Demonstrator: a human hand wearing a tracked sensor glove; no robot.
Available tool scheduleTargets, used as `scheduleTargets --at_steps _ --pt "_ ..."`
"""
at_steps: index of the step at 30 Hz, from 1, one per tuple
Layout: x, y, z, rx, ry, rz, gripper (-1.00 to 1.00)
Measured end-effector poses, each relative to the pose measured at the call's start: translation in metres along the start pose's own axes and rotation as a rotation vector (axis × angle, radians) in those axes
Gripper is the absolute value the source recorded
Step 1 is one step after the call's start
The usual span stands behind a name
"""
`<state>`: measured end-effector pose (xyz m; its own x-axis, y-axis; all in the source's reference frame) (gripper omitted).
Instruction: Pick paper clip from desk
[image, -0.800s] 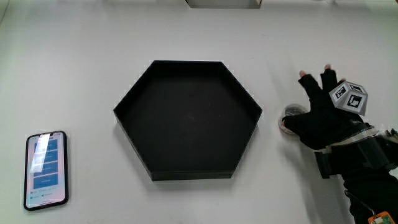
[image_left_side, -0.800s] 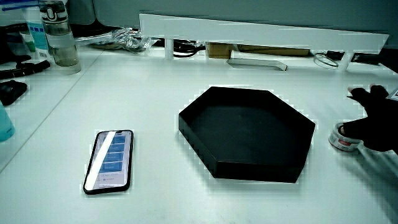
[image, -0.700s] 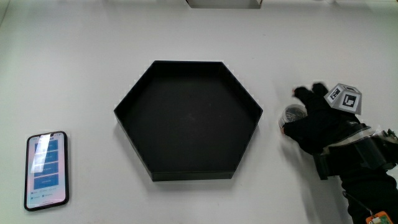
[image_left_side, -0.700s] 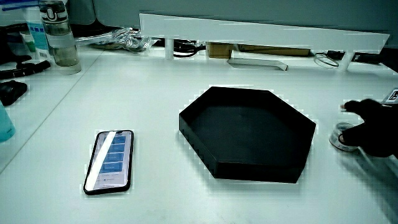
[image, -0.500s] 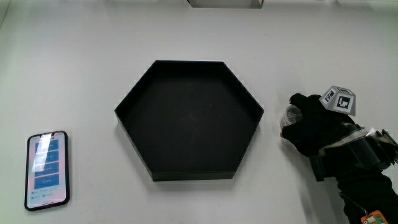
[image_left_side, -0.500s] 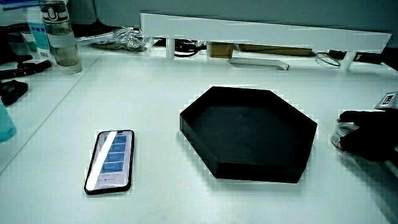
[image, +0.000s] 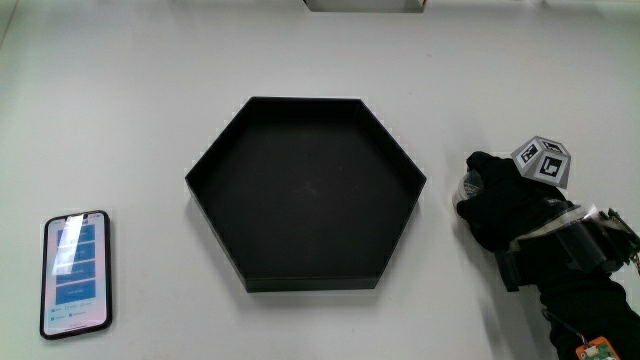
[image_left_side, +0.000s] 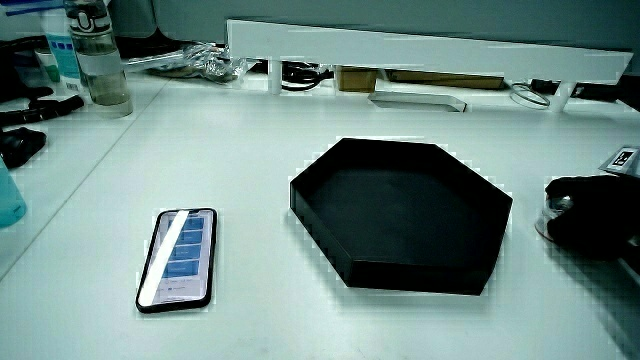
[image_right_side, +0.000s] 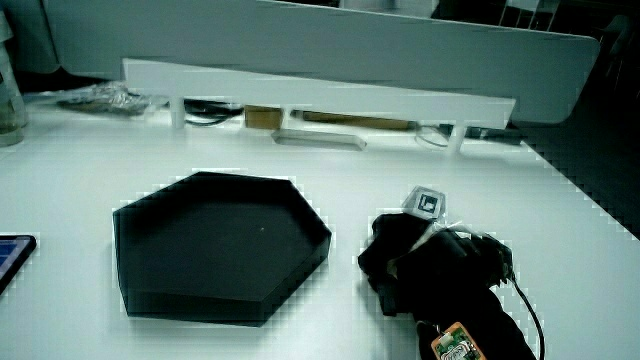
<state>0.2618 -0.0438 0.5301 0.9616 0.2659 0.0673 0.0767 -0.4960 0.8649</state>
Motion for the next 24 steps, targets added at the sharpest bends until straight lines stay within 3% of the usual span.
scheduleTargets --at_steps 11,16,18,19,24 --pt "0.009 0.0 0.0 0.017 0.015 0.012 1.0" --pt "0.01 -0.006 0.011 0.04 0.022 0.01 1.0" --pt "0.005 -0.014 0.017 0.04 0.018 0.036 1.0" --pt "0.008 -0.01 0.018 0.056 0.008 0.011 1.0" --pt "-0.002 -0.024 0.031 0.069 -0.004 0.045 1.0"
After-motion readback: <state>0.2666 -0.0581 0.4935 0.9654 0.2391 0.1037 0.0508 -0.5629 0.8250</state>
